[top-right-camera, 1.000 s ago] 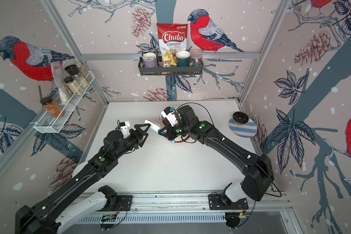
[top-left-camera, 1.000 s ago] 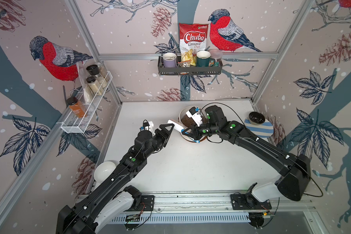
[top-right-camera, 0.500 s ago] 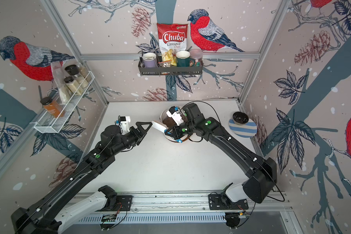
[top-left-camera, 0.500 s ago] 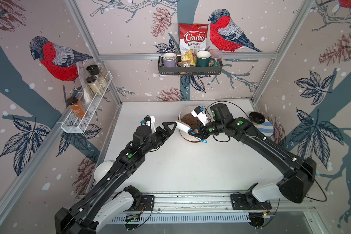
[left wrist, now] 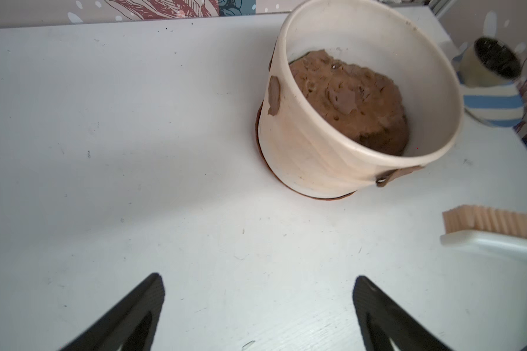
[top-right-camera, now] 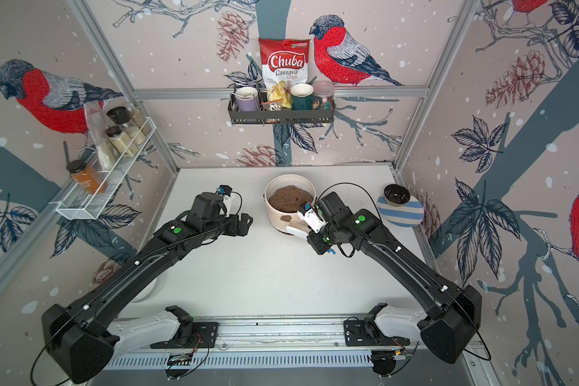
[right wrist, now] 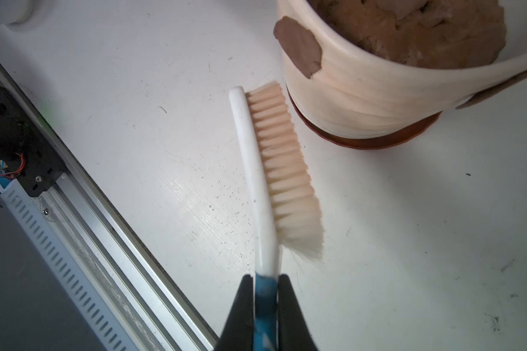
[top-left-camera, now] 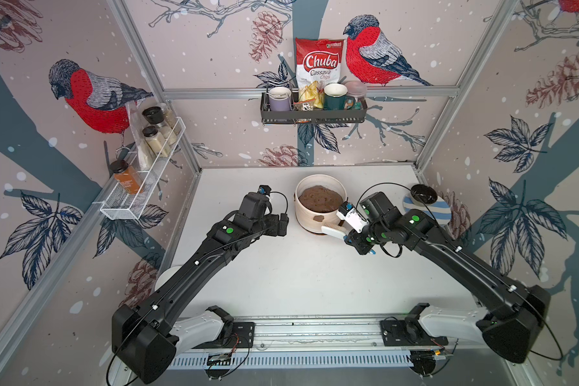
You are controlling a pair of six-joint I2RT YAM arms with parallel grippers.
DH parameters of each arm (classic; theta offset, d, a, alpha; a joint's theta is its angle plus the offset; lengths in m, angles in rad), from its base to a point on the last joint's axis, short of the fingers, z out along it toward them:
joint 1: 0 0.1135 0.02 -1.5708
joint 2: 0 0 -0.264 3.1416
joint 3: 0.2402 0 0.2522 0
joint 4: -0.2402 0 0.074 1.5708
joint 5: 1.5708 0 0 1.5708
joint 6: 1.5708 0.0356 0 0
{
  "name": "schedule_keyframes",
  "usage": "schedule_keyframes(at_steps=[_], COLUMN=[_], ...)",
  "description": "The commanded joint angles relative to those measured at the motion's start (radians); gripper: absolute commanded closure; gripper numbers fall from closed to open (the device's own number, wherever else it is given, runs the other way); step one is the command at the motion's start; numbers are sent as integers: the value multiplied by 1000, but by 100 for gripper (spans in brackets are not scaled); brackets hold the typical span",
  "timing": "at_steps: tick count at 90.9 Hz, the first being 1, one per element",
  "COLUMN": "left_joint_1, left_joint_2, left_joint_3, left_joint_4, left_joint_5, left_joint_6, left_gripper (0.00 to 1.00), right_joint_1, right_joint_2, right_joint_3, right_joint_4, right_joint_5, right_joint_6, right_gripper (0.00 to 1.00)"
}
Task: Scrub the dried mud off the ceramic pot
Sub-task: Brush off the soil from the pot.
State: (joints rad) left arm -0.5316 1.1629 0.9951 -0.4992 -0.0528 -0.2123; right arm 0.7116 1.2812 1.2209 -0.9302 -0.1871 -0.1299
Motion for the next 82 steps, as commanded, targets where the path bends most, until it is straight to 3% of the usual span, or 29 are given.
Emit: schedule_keyframes(at_steps=[1,13,35,82], left_joint_1=[4,4,3,3], left_joint_2=[3,-12,-26,-10], left_joint_3=[-74,-179,-237,-237], left_joint_4=[152,263,291,285], left_joint_5=[-54,-49,30,42], left_joint_6=[183,215,240,238], left_gripper=[4,4,4,4], right_joint_1=[17,43,26,-166], right_joint_2=[38,149,298,117], right_joint_3=[41,119,237,3], right_joint_4=[-5,4,18,133], right_joint_5=[-35,-65,-106,-247], right_joint_6=[-35,32,162,255], right_gripper=[100,100,100,100])
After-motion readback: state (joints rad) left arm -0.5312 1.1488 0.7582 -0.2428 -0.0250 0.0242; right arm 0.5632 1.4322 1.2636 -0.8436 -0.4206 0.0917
